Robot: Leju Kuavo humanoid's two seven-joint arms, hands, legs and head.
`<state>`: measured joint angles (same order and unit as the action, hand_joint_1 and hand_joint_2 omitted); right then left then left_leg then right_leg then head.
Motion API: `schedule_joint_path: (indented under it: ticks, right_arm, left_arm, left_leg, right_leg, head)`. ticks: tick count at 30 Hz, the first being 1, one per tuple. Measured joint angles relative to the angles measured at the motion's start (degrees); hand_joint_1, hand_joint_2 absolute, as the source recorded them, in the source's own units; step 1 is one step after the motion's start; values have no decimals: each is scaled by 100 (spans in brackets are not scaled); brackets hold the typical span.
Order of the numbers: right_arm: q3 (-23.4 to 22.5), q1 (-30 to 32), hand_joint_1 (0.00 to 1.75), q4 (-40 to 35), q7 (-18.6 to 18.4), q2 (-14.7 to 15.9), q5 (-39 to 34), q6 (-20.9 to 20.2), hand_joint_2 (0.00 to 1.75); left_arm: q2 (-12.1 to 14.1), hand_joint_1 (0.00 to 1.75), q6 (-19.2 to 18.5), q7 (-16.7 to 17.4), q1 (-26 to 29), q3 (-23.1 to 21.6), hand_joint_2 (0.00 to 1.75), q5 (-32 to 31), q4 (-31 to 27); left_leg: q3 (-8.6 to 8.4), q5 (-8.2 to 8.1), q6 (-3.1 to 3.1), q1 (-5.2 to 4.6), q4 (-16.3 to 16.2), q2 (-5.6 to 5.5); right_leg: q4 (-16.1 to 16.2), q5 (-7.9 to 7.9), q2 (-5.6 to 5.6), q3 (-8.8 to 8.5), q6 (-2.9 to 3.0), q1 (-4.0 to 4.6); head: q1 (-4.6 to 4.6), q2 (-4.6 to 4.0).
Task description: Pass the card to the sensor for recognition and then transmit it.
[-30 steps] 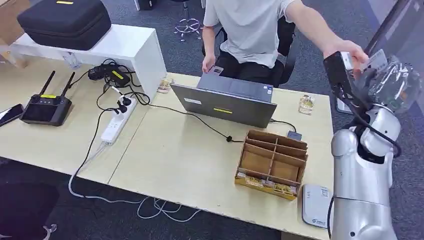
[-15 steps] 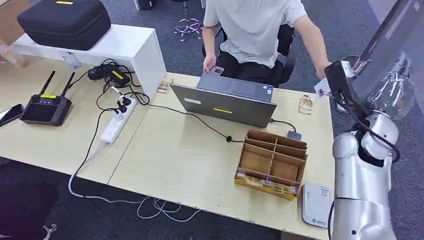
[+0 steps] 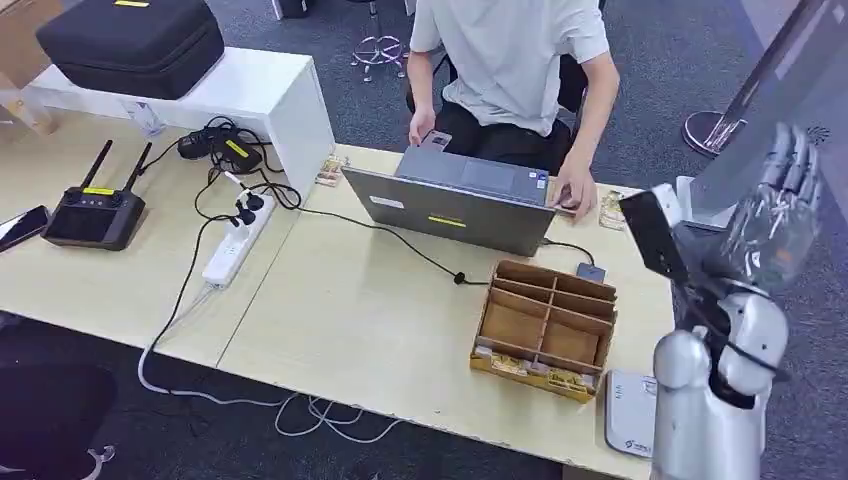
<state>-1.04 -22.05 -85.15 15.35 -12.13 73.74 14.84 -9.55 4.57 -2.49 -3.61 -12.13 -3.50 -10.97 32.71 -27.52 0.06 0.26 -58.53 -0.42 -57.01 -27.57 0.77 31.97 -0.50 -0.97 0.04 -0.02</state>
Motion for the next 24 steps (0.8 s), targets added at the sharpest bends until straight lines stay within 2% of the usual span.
schedule_joint_path:
  ticks: [2, 5, 8, 14, 22, 24]
  right_arm:
    - [385, 732, 0, -813, 30, 61, -15, 124, 175]
    - [685, 1235, 0, -1470, 9, 157, -22, 168, 175]
    - [816, 1485, 0, -1831, 13, 234, -7, 177, 175]
    - [1136, 2483, 0, -2608, 135, 385, 72, 194, 175]
    - [1271, 2876, 0, -2975, 137, 509, 72, 131, 175]
    - [1300, 2922, 0, -3005, 133, 566, 72, -39, 175]
  left_arm:
    - [28, 0, -74, -54, 36, 32, 175, 30, 0]
    - [66, 0, -120, -68, 46, 90, 175, 50, 0]
    - [72, 0, -120, -76, 49, 98, 175, 87, 0]
    - [85, 0, -33, -109, 75, 210, 175, 184, 0]
    - [94, 0, -28, -111, 75, 288, 175, 199, 0]
    - [96, 0, -24, -114, 75, 299, 175, 223, 0]
  left_leg:
    - [6, -9, 1, -1, 1, 8]
    - [3, -13, 1, -1, 2, 44]
    - [2, -12, 1, -1, 2, 42]
    - [3, -12, 1, -1, 1, 34]
    - [3, -12, 1, -1, 2, 38]
    - [1, -12, 1, -1, 1, 38]
  right_leg:
    - [-1, -3, -6, 7, 4, 0]
    - [-2, -2, -35, 16, 5, 0]
    - [-1, -2, -32, 15, 5, 0]
    - [-1, -1, -26, 12, 6, 0]
    - [-1, -1, -29, 13, 6, 0]
    - [-1, 0, -29, 12, 6, 0]
  head:
    - [-2, 0]
    - [-4, 0]
    - [-2, 0]
    - [-2, 0]
    - [-2, 0]
    - [-4, 0]
